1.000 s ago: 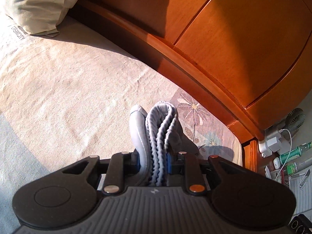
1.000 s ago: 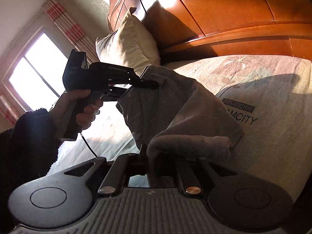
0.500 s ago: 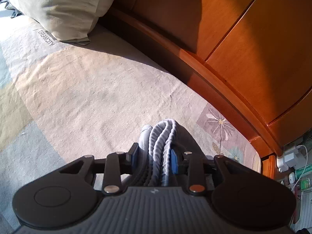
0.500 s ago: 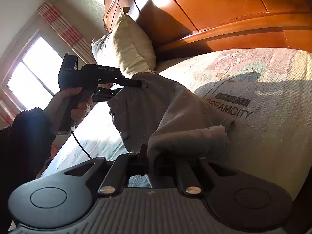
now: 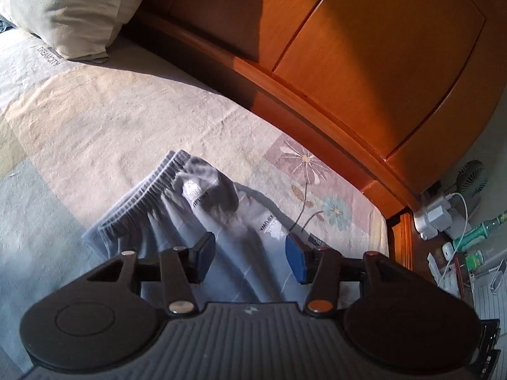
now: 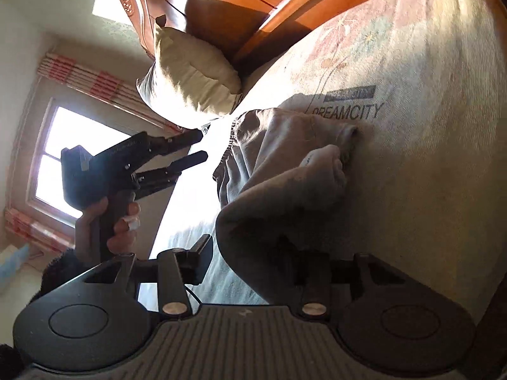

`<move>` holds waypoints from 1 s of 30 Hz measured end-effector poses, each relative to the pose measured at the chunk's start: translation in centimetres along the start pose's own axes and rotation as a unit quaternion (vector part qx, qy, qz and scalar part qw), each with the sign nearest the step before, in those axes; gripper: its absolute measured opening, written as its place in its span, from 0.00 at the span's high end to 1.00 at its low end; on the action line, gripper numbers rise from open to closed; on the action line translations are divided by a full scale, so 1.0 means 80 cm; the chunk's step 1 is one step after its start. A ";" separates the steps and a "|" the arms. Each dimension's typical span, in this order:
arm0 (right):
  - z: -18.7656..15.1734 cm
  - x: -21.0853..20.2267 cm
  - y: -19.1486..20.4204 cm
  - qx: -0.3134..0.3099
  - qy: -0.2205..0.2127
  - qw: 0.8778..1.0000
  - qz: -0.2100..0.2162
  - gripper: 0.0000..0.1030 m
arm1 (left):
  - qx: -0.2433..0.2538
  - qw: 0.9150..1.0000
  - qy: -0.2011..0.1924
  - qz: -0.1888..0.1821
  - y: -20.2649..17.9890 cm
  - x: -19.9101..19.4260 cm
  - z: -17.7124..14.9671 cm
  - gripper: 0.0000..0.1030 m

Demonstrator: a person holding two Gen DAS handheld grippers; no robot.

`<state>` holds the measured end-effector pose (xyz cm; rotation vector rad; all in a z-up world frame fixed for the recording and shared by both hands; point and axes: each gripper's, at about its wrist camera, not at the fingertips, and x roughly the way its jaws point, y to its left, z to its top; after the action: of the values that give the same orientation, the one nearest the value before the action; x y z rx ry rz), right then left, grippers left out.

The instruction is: Fold clothes

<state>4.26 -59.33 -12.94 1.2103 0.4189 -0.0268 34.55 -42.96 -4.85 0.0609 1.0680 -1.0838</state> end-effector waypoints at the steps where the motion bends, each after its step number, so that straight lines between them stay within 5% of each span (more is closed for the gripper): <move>1: 0.000 -0.004 -0.009 0.026 -0.002 1.000 0.009 0.43 | -0.002 1.000 0.002 -0.009 -0.001 0.001 -0.017 0.53; 8: 0.014 -0.016 -0.063 0.209 -0.053 0.972 0.092 0.25 | -0.017 1.000 0.005 -0.025 0.000 0.011 -0.087 0.52; 19: 0.031 0.019 -0.065 0.263 -0.093 0.959 0.038 0.27 | 0.009 1.000 0.018 -0.013 -0.009 0.018 -0.103 0.44; 25: 0.032 0.016 -0.056 0.240 -0.155 0.958 -0.036 0.48 | 0.024 0.999 0.022 -0.016 -0.011 0.021 -0.107 0.41; 27: 0.033 0.015 -0.036 0.160 -0.172 0.970 -0.061 0.67 | 0.020 0.999 0.022 -0.020 -0.008 0.021 -0.108 0.41; 30: 0.033 0.014 -0.006 0.037 -0.194 0.976 -0.096 0.78 | 0.018 0.999 0.024 -0.025 -0.005 0.020 -0.107 0.40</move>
<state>5.97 -61.66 -12.99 1.2007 0.1912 -0.4416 28.53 -39.85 -10.35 0.0899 1.0970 -1.1524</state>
